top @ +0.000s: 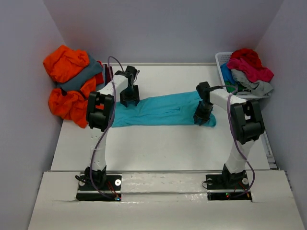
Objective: Fold and stack the t-shirts
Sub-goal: Rotate the rectangle-folded T-shirt at the center of the board.
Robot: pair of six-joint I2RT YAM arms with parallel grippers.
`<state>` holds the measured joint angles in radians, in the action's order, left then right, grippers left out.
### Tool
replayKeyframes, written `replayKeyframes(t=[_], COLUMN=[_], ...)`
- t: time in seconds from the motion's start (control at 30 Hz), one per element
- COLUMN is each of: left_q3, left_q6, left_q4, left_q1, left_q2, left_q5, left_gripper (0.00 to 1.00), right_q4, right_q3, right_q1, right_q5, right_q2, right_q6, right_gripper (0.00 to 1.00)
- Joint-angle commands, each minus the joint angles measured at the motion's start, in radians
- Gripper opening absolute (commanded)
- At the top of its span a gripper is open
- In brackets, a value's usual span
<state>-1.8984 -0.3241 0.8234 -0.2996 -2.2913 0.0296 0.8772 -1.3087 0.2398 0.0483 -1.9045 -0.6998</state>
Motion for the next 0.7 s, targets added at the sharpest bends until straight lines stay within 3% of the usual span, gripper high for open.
replayKeyframes(t=[0.0,0.4,0.67], left_q3=[0.111,0.278,0.418], left_q6=[-0.015,-0.029,-0.023], left_q4=[0.011,-0.052,-0.076], left_q1=[0.046,0.076,0.034], left_q2=[0.027,0.145,0.225], left_q5=[-0.019,-0.109,-0.151], left_gripper=[0.68,0.67,0.65], right_q4=[-0.017,0.068,0.221], right_q3=[-0.021,-0.307,-0.687], right_q1=[-0.014,-0.074,-0.074], right_q5=[0.047,0.036,-0.016], right_q2=[0.018,-0.175,-0.390], right_q6=[-0.009,0.057,0.128], right_gripper=[0.38,0.38,0.38])
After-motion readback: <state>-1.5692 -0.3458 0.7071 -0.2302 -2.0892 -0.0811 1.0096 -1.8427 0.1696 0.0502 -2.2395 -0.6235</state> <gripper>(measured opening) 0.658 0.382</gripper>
